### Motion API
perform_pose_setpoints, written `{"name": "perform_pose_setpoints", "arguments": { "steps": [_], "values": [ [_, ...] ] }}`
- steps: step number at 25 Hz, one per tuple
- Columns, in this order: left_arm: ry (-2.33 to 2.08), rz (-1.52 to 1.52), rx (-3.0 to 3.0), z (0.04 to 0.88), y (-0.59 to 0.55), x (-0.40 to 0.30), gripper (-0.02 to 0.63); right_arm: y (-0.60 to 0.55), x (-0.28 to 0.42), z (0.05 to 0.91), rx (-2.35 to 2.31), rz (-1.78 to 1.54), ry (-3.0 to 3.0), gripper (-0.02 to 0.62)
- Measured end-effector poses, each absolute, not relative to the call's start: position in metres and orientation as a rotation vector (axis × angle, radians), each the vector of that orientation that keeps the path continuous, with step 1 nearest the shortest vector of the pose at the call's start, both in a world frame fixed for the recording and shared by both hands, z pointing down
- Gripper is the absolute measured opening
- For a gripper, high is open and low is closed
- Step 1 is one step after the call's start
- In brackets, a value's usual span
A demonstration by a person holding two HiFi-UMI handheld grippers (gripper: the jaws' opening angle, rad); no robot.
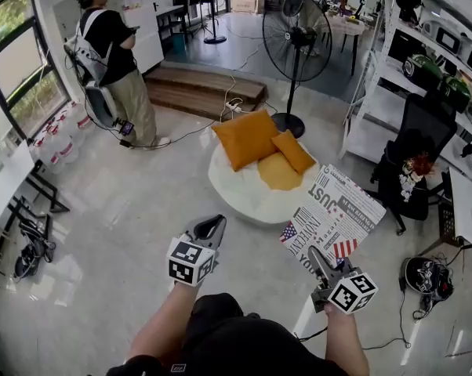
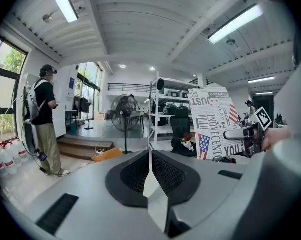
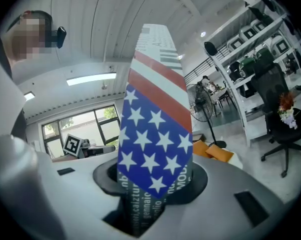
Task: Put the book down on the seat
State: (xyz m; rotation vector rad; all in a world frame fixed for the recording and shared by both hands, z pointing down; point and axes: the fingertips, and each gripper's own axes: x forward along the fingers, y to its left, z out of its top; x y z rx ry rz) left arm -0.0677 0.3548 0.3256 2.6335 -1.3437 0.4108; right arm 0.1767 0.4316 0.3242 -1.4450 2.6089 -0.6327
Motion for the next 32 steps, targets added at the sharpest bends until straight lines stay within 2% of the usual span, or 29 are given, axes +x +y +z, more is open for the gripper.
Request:
{"name": "perform_pose_setpoints", "arguments": {
  "steps": [11,32],
  "values": [
    [-1.362,0.390,2.590,0.343,0.298,-0.075,0.017,0.381,0.186,0.343,-1.488,-0.696,2.608,0.172],
    [-1.264,0.357,2.678,0.340,0.092,-0.066,0.015,0.182,0.133,0.341,-1.572,-0.746,2.641,0.172]
  ]
}}
